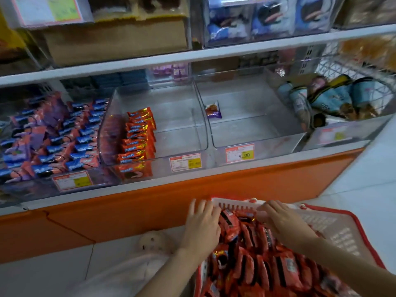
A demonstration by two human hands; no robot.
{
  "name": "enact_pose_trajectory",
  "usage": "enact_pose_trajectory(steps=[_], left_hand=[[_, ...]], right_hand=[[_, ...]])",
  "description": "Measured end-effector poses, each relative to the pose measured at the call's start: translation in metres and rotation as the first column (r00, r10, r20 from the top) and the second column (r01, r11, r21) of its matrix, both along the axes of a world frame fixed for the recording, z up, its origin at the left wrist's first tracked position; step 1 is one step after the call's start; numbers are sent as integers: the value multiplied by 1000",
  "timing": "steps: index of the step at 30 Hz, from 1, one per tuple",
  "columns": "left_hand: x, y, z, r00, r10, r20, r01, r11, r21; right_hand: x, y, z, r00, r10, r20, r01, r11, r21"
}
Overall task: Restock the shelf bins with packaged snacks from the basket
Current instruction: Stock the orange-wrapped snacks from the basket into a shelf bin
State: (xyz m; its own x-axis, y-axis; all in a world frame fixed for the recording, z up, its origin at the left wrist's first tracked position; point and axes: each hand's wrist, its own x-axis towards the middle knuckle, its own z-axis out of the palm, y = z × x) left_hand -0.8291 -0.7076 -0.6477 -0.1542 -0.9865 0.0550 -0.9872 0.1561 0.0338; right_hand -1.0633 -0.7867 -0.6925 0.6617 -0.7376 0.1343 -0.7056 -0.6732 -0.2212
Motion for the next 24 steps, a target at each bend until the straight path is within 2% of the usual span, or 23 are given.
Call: enact_pose_trajectory(steps=[3,6,9,12,15,19,24], left_hand=[[-17,2,-29,998,-33,46,22,972,236],[-19,4,-60,992,-102,73,71,939,337],[-18,6,-80,985,-154,80,107,904,414],[-19,4,-94,974,-188,123,100,853,513],[-23,1,-103,973,-187,134,80,820,566],[-29,-2,-100,972,-199,126,95,820,565],[-28,-3,-101,987,-146,63,92,845,526]], right_hand=[[-26,15,-20,986,-134,-95,146,981,125],[-39,29,-43,935,-258,-242,318,914,253],[-45,43,-64,919,-291,-265,382,820,426],[-43,53,-74,896,-359,-262,445,736,510],[-37,52,-75,843,-504,-186,517,665,539],[-28,40,-73,783,-600,-165,561,565,605],[-20,35,-68,765,-629,-138,561,546,622]])
